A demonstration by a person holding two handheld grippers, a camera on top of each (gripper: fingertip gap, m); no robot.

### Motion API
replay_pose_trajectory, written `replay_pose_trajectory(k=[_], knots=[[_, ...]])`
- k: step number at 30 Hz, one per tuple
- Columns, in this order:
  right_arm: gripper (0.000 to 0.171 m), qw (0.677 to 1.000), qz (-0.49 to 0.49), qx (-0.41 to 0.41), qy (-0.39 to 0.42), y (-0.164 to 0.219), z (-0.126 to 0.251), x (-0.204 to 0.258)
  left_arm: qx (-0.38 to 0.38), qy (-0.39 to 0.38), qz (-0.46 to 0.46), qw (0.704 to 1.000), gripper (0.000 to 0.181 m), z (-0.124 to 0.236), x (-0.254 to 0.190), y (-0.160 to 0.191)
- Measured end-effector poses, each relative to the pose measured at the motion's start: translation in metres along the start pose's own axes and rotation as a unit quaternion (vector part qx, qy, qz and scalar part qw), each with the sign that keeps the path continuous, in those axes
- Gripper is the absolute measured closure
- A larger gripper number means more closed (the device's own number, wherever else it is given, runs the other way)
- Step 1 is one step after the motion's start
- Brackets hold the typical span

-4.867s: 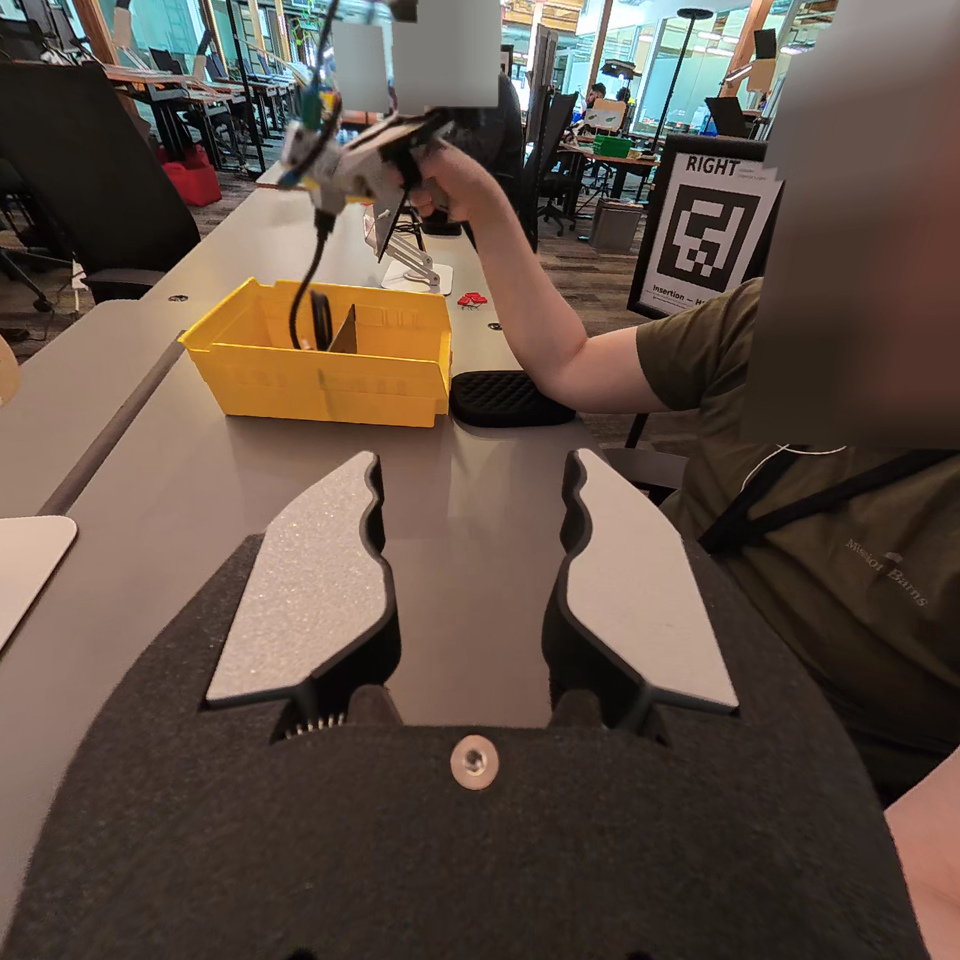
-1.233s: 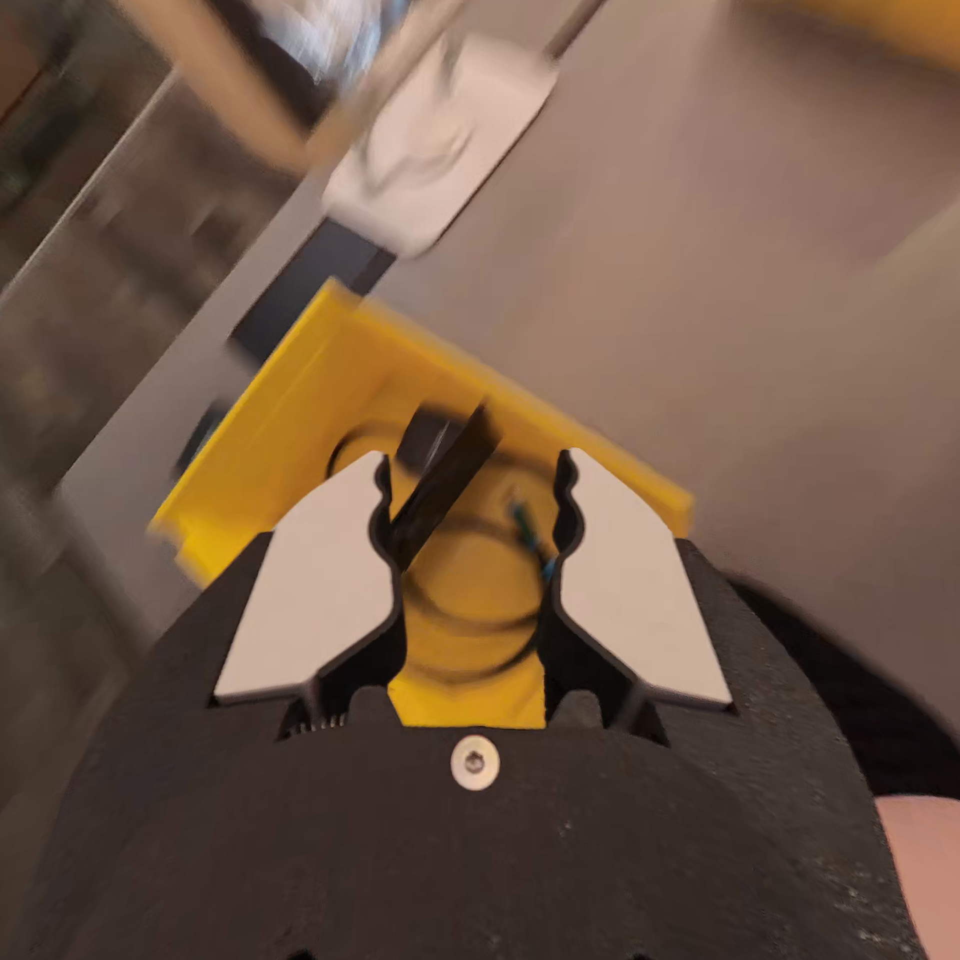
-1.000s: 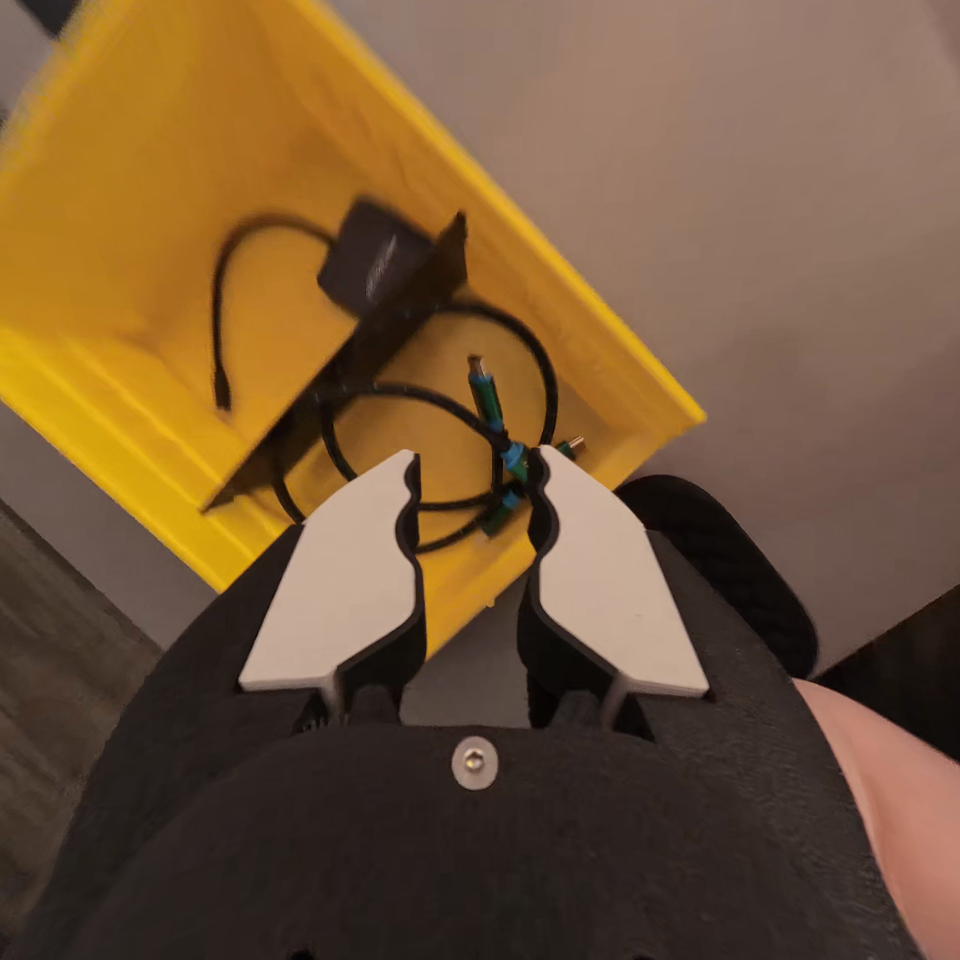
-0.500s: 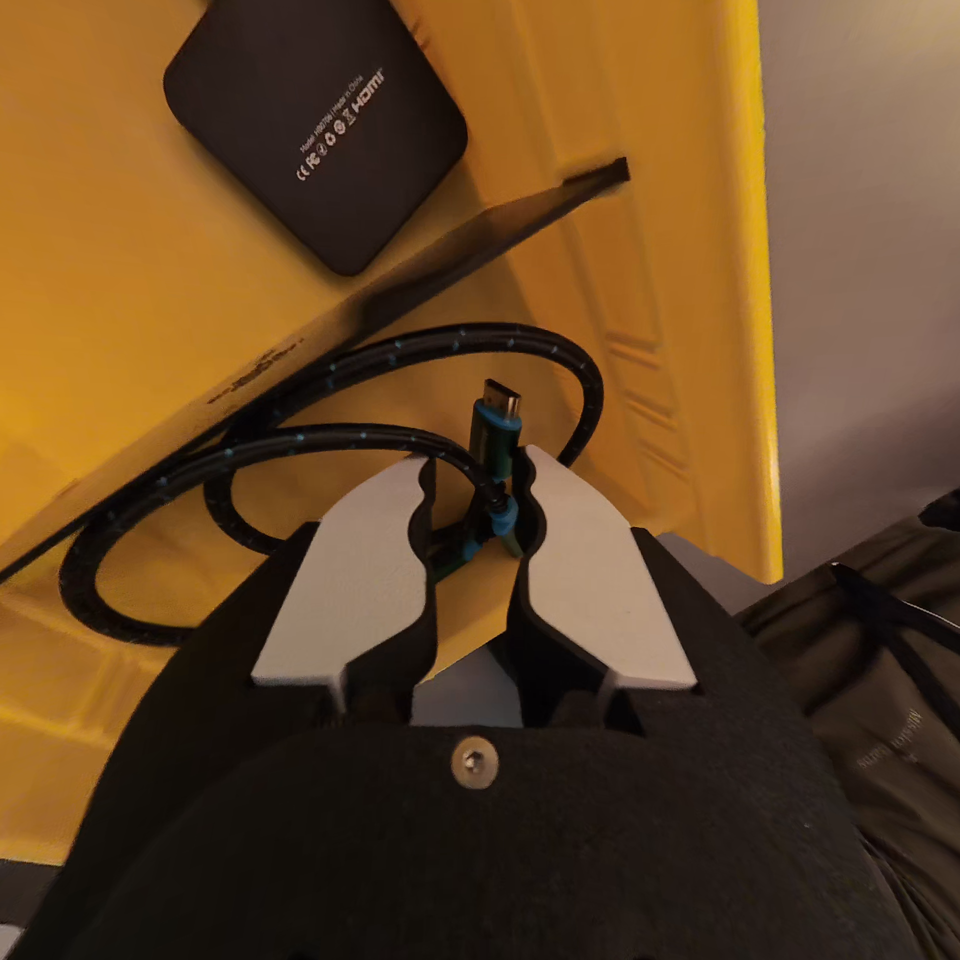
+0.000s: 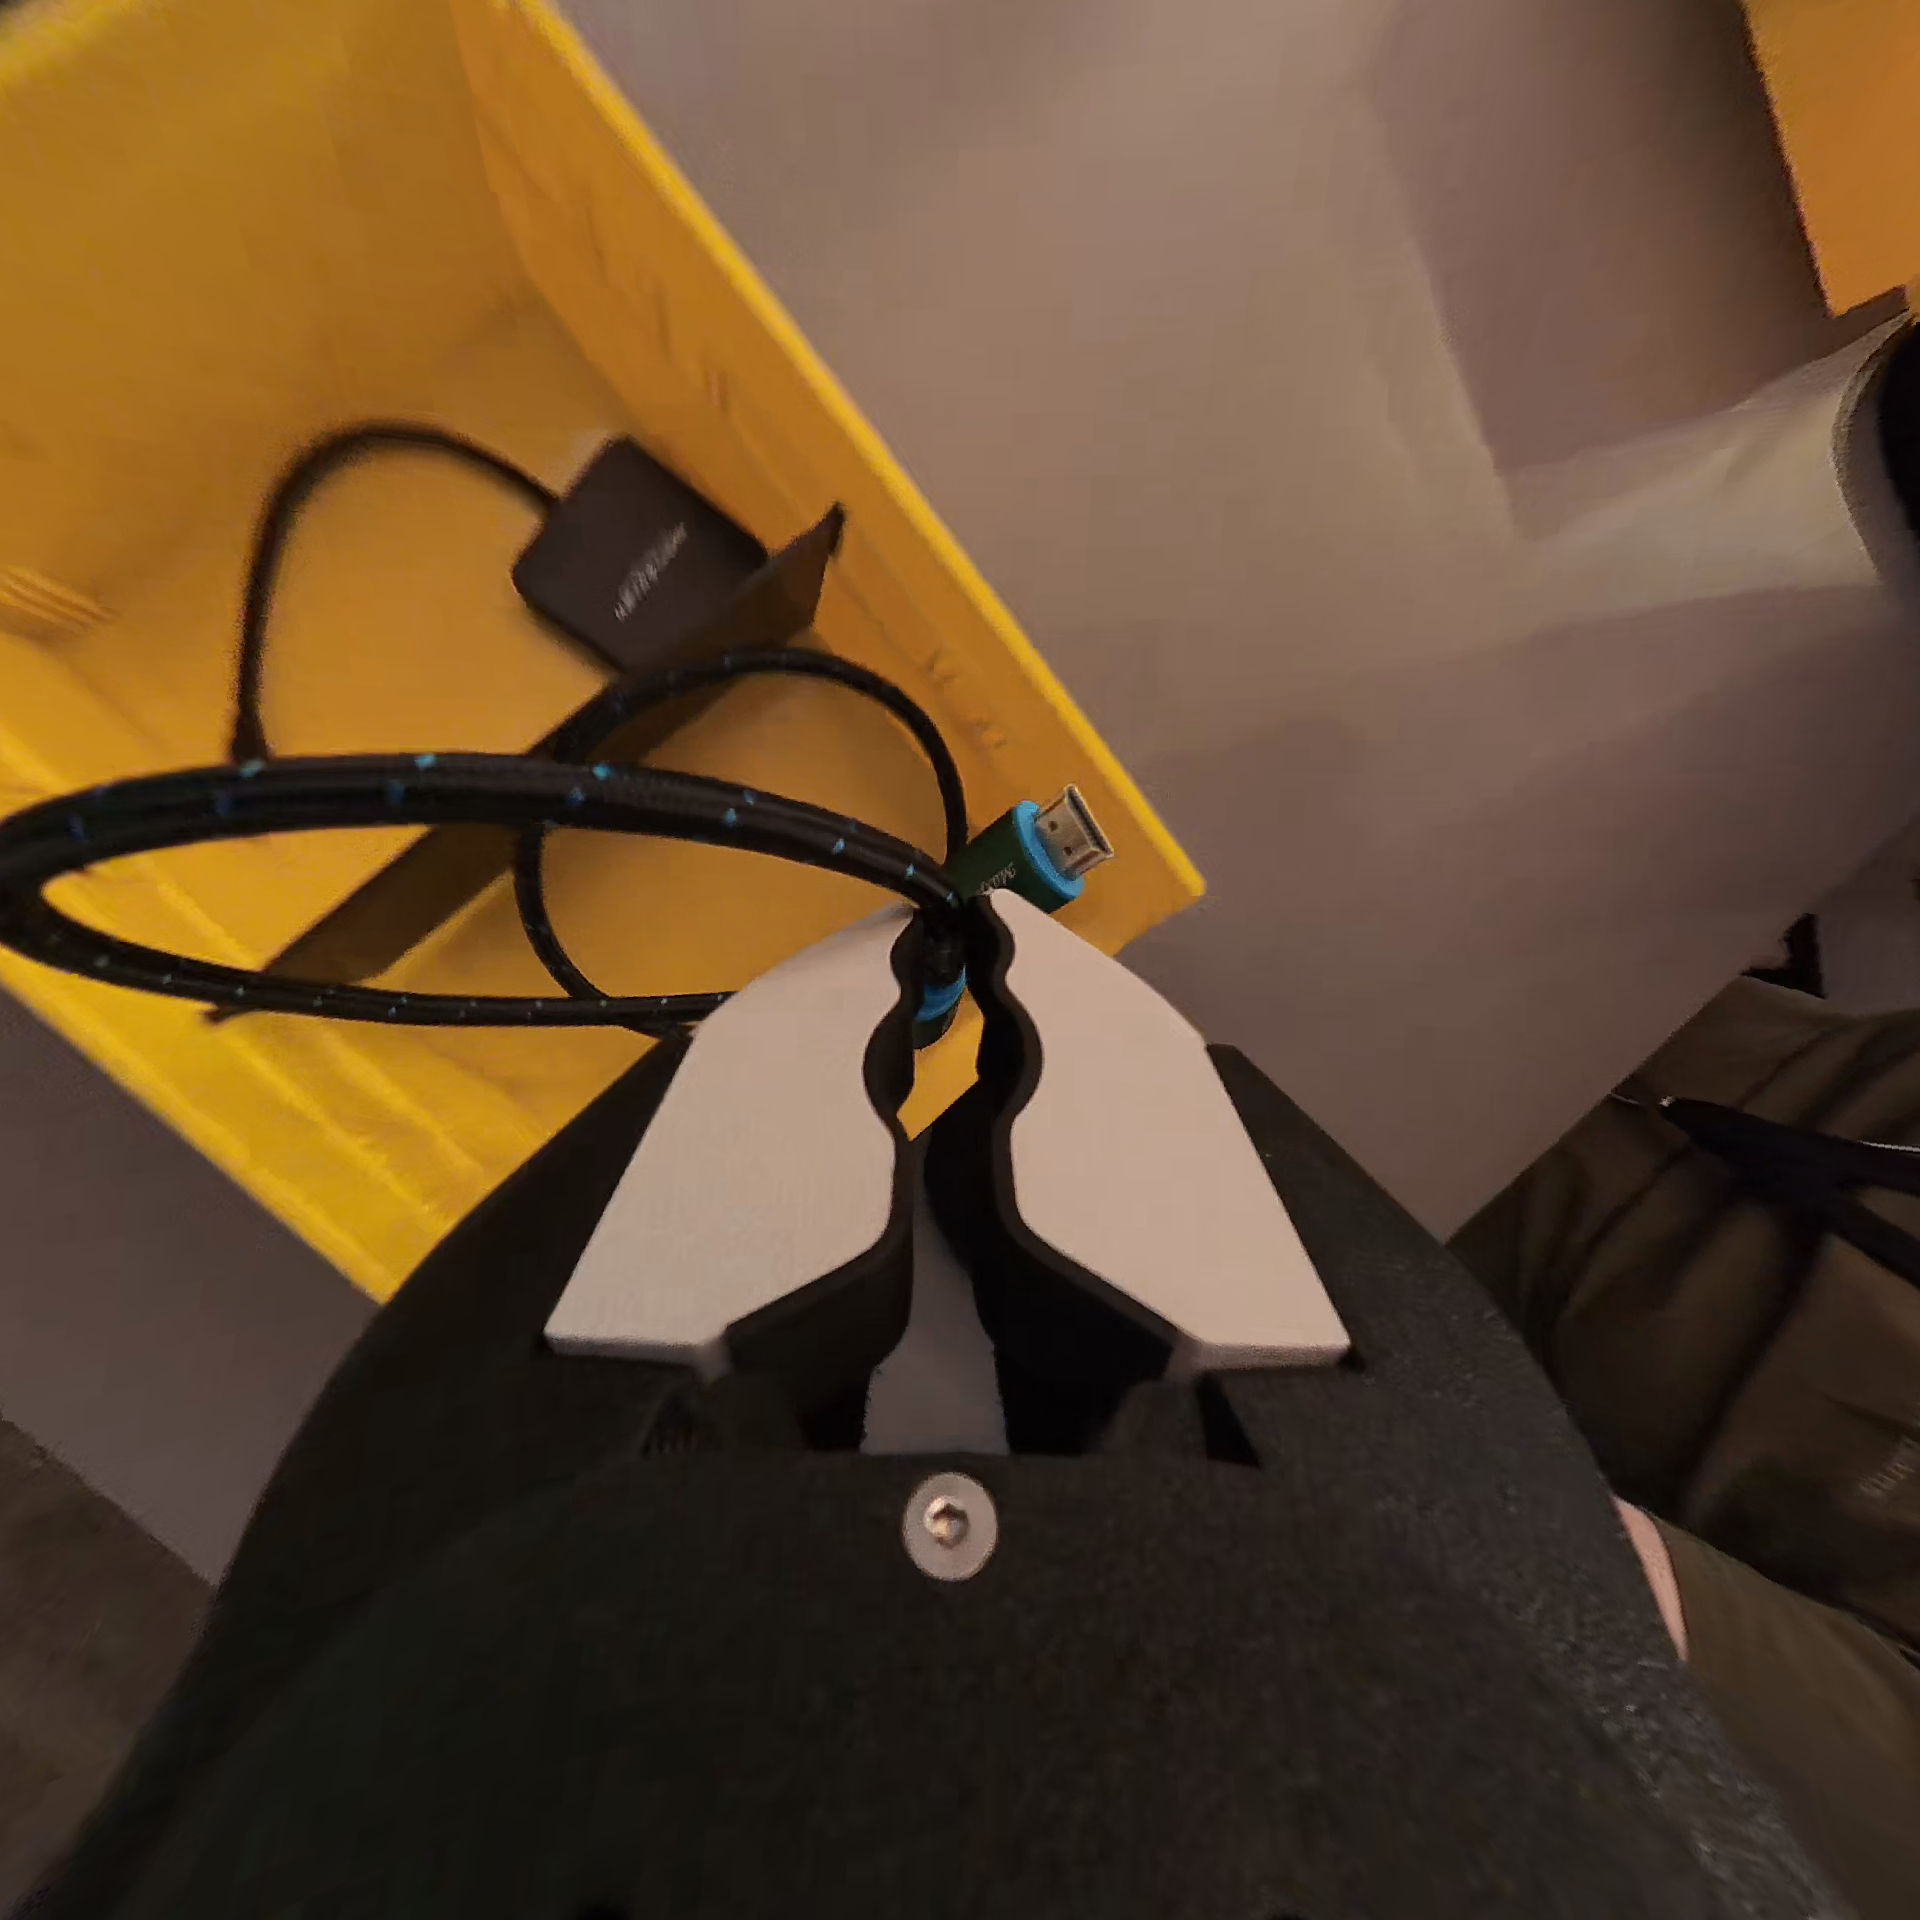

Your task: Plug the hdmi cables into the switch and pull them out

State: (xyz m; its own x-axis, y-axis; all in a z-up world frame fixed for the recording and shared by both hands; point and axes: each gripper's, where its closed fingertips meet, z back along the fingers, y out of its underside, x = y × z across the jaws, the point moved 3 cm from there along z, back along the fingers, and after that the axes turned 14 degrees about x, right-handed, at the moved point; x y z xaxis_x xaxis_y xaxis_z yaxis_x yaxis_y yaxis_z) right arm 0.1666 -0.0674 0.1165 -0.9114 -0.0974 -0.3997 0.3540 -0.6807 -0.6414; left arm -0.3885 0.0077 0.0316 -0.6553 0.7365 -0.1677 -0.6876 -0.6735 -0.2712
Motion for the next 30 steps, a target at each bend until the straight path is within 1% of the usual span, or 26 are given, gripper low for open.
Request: replay_pose_trajectory(k=[2,3,5,7,9,13,16,18,21,24,27,30], knots=[[0.135,1.000,-0.002,-0.001,0.002,0.000,0.001,-0.001,-0.033,-0.010,-0.035,0.999,0.175,0.014,-0.023,-0.008],[0.135,1.000,-0.001,-0.001,0.001,0.000,0.001,0.000,-0.036,-0.006,-0.061,0.997,0.175,0.016,-0.038,-0.011],[0.135,1.000,0.000,0.000,0.002,0.001,0.002,0.000,-0.015,-0.005,-0.128,0.992,0.175,0.010,-0.070,-0.015],[0.135,1.000,0.002,0.001,0.002,0.001,0.002,0.001,0.017,-0.028,-0.189,0.981,0.175,-0.004,-0.095,-0.022],[0.135,1.000,0.003,0.002,0.000,0.002,0.002,0.001,0.046,-0.051,-0.230,0.971,0.175,-0.021,-0.116,-0.033],[0.135,1.000,0.005,0.006,-0.004,0.003,0.001,0.002,0.108,-0.031,-0.296,0.948,0.175,-0.069,-0.153,-0.053],[0.135,1.000,0.009,0.014,-0.002,0.005,-0.001,0.002,0.146,-0.003,-0.311,0.939,0.175,-0.106,-0.165,-0.064],[0.135,1.000,0.010,0.016,-0.001,0.005,-0.001,0.001,0.157,0.009,-0.310,0.938,0.175,-0.128,-0.171,-0.074],[0.135,1.000,0.011,0.018,-0.003,0.005,-0.003,0.002,0.142,0.045,-0.319,0.936,0.175,-0.156,-0.188,-0.089],[0.135,1.000,0.014,0.025,-0.003,0.005,-0.007,0.003,0.116,0.082,-0.337,0.931,0.175,-0.176,-0.210,-0.099],[0.135,0.999,0.017,0.034,-0.001,0.005,-0.011,0.004,0.111,0.097,-0.353,0.924,0.175,-0.195,-0.225,-0.100],[0.135,0.999,0.022,0.039,-0.002,0.005,-0.014,0.007,0.113,0.134,-0.356,0.918,0.175,-0.214,-0.238,-0.099]])
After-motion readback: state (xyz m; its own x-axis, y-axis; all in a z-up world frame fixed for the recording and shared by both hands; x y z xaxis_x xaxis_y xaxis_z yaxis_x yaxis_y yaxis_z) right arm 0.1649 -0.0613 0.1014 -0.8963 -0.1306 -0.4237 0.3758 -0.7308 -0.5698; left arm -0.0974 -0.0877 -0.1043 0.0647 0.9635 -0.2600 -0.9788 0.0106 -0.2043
